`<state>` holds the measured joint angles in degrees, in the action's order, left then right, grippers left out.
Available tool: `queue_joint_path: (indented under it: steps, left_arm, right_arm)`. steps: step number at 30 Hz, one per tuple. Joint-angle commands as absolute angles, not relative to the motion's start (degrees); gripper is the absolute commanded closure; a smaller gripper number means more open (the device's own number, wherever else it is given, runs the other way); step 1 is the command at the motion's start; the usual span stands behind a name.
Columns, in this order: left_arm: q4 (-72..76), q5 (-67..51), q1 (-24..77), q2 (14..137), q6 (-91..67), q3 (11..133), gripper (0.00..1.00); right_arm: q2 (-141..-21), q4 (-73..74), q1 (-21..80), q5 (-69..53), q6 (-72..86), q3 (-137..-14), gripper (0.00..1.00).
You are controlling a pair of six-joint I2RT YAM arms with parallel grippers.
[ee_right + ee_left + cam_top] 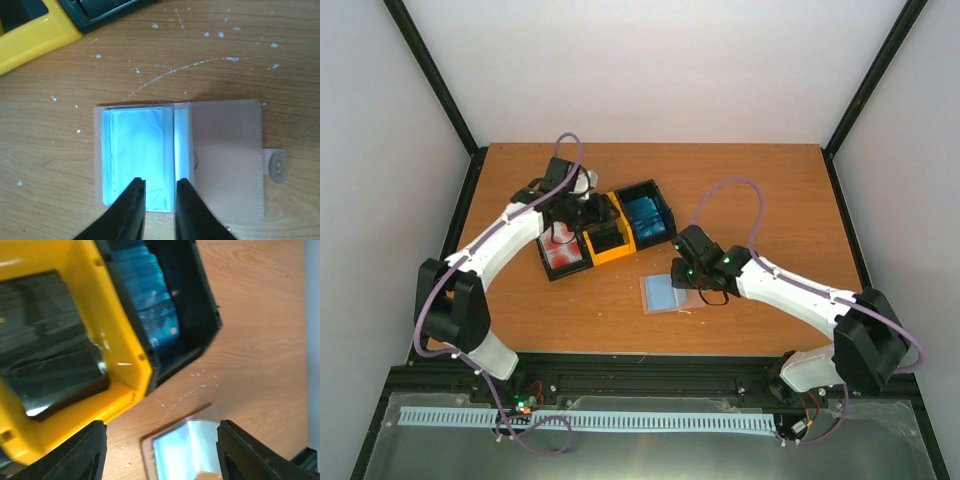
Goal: Put the credit cards into the card holder
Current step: Adjust the storage box at the center of the board.
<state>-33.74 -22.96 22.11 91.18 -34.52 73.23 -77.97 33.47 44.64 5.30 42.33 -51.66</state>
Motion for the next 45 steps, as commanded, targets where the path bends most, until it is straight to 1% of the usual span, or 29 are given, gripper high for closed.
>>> queue_joint_path:
  steps: [1, 3, 6, 11, 19, 23, 25, 27, 30, 34, 35, 42, 45]
  left_arm:
    - [-39.1, -18.1, 19.5, 88.8, -30.4, 73.1, 0.40]
    - [-40.9, -14.1, 18.6, 88.5, -29.1, 73.0, 0.42]
    - [-43.1, -7.9, 18.2, 88.1, -27.8, 72.2, 0.45]
    - [-43.4, -6.0, 17.2, 87.6, -27.5, 70.0, 0.46]
    - [-43.0, -5.8, 14.8, 88.3, -27.1, 69.6, 0.46]
    - [-43.3, -3.3, 14.5, 88.2, -24.0, 69.2, 0.46]
    - [-43.5, -1.2, 14.5, 87.9, -22.3, 68.5, 0.46]
    - [-43.5, 0.0, 14.5, 88.1, -19.9, 67.8, 0.45]
    - [-43.9, 3.7, 14.5, 89.4, -18.4, 66.8, 0.46]
    - [-44.1, 5.4, 14.5, 91.9, -17.2, 66.2, 0.54]
    - [-43.8, 5.4, 14.5, 92.3, -17.1, 66.0, 0.54]
    - [-40.5, 5.7, 14.5, 96.5, -14.9, 67.3, 0.53]
    - [-40.9, 3.1, 14.5, 97.6, -14.8, 68.0, 0.54]
  right_arm:
    - [-81.1, 35.9, 44.7, 2.7, 37.9, -54.9, 0.88]
    - [-83.3, 36.4, 45.5, 3.0, 36.8, -56.5, 0.91]
    - [-86.9, 37.5, 47.3, 4.2, 35.0, -59.4, 0.93]
    - [-90.0, 38.8, 49.1, 7.9, 34.7, -61.6, 0.93]
    - [-96.3, 38.9, 49.1, 8.7, 34.5, -61.6, 0.77]
    - [-98.3, 38.6, 48.7, 9.0, 34.5, -61.8, 0.71]
    - [-99.3, 38.8, 48.2, 8.7, 34.5, -61.8, 0.65]
    - [-99.6, 38.1, 47.1, 7.2, 34.4, -60.7, 0.62]
    - [-99.8, 36.6, 45.5, 4.4, 33.5, -59.1, 0.60]
    - [-100.6, 35.8, 43.9, 2.1, 31.4, -58.6, 0.60]
    - [-100.8, 35.5, 43.6, 1.6, 31.1, -58.5, 0.60]
    - [-102.8, 34.2, 42.4, -2.0, 29.5, -58.5, 0.60]
    - [-103.4, 33.9, 42.1, -2.7, 29.6, -58.2, 0.59]
